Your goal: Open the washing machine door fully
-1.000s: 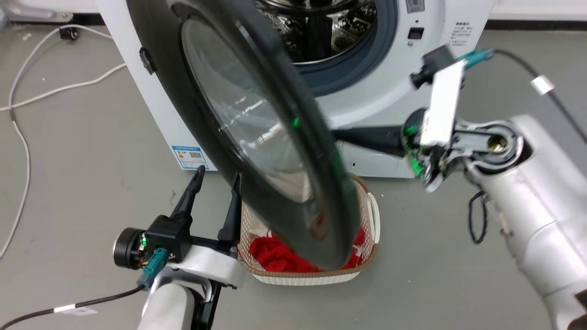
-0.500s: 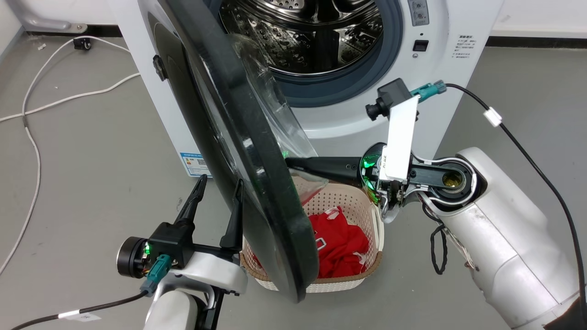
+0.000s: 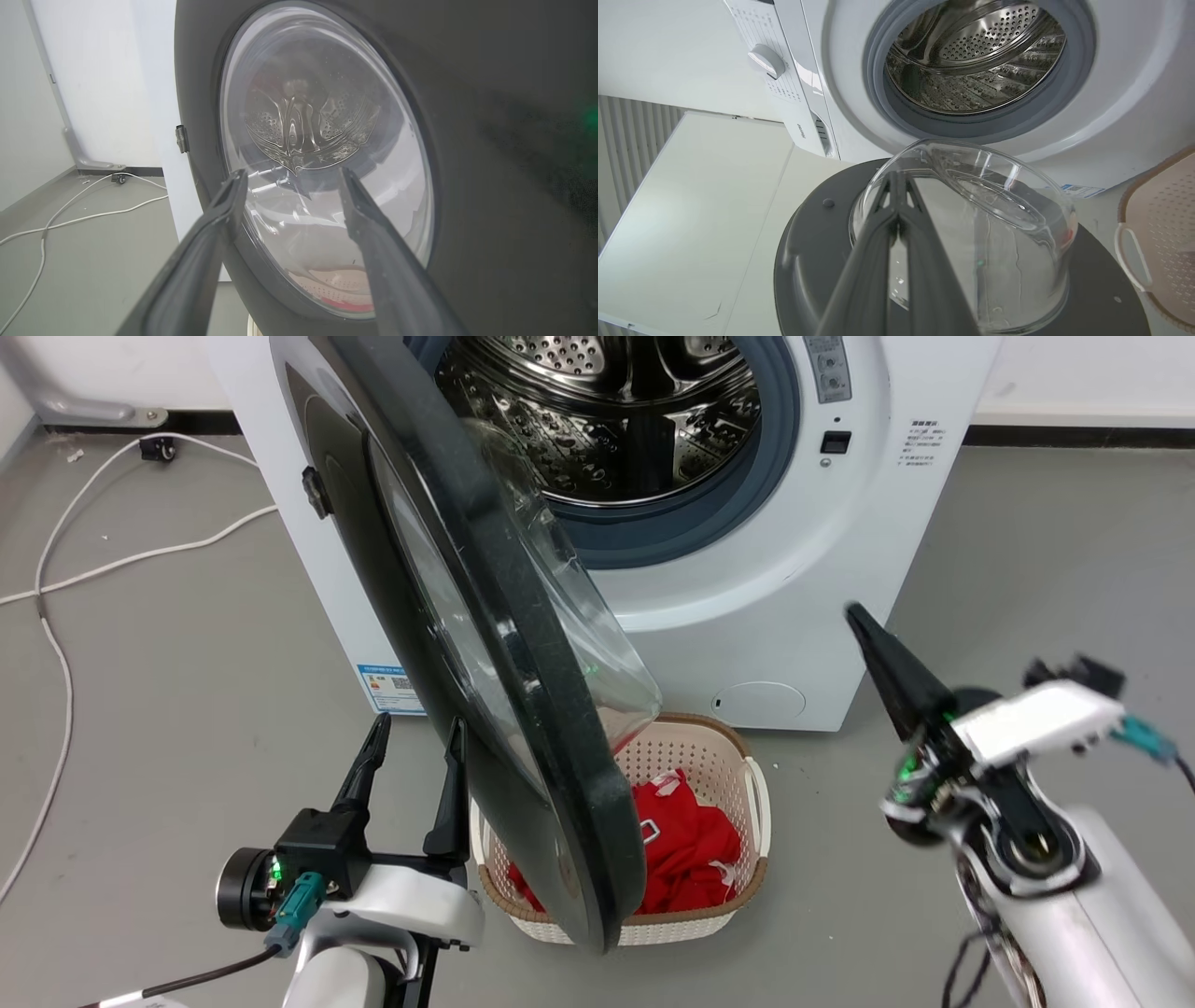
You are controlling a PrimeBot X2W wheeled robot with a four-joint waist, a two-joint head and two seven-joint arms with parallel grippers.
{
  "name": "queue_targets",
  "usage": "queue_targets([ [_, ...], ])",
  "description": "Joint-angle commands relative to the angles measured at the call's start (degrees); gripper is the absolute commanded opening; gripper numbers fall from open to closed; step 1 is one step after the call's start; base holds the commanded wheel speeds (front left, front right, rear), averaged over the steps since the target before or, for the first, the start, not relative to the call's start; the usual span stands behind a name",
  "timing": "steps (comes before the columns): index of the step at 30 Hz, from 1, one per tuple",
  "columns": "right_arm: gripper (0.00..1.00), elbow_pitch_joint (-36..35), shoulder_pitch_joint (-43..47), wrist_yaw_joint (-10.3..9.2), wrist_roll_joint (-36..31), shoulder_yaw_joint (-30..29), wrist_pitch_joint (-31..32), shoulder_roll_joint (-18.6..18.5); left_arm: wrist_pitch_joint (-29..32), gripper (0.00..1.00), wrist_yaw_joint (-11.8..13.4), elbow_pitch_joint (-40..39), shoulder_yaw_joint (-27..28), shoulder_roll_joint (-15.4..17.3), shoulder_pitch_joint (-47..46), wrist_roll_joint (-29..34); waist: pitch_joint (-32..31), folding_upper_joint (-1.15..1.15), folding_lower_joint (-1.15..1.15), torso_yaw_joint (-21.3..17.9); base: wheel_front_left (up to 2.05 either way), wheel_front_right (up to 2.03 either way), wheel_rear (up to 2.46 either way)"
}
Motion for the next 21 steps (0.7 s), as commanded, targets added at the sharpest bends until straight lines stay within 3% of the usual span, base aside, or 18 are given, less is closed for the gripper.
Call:
queue_targets([
  [1, 0.0, -1.08, 2.3, 0.0, 0.76, -0.86, -0.92, -0.18, -0.14, 1.0, 0.06, -0.09, 0.15, -0.05, 0.38, 0.03, -0.26, 0.0, 0.01, -0.05, 0.0, 0.0, 0.0],
  [2, 0.0, -2.38, 4.4, 0.0, 1.06, -1.72, -2.01, -0.07, -0.14, 1.0, 0.09, -0.02, 0.25, -0.05, 0.61, 0.01, -0.39, 0.0, 0.01, -0.07, 0.0, 0.0, 0.0],
  [3, 0.35, -3.68, 6.45, 0.0, 0.8, -2.43, -3.32, -0.12, -0.14, 1.0, 0.16, 0.04, 0.36, -0.04, 0.82, -0.04, -0.53, 0.0, 0.01, -0.16, 0.0, 0.0, 0.0],
  [4, 1.0, -4.91, 8.47, 0.0, 0.34, -3.09, -4.76, -0.14, -0.14, 1.0, 0.23, 0.1, 0.46, -0.04, 1.04, -0.12, -0.79, 0.0, 0.01, -0.24, 0.0, 0.0, 0.0],
  [10, 1.0, -10.0, 18.66, 0.0, -3.54, -4.82, -13.36, 0.88, -0.14, 1.0, 0.51, 0.62, 0.73, -0.05, 2.08, -0.68, -2.06, 0.0, 0.01, -0.64, 0.0, 0.0, 0.0],
  [14, 1.0, -10.37, 22.54, 0.0, -10.53, -4.86, -19.59, 0.07, -0.14, 1.0, 0.67, 0.84, 0.78, -0.04, 2.51, -0.81, -2.84, 0.0, 0.01, -0.93, 0.0, 0.0, 0.0],
  [17, 1.0, -9.41, 23.81, 0.0, -19.66, -6.63, -21.74, 0.03, -0.14, 1.0, 0.72, 1.03, 0.82, -0.04, 2.92, -0.9, -3.16, 0.0, 0.01, -1.15, 0.0, 0.0, 0.0],
  [21, 1.0, -9.14, 23.65, 0.0, -42.04, -14.96, -22.05, 1.96, -0.14, 1.0, 0.9, 0.91, 0.92, -0.05, 3.07, -0.94, -3.31, 0.0, 0.01, -1.64, 0.0, 0.0, 0.0],
])
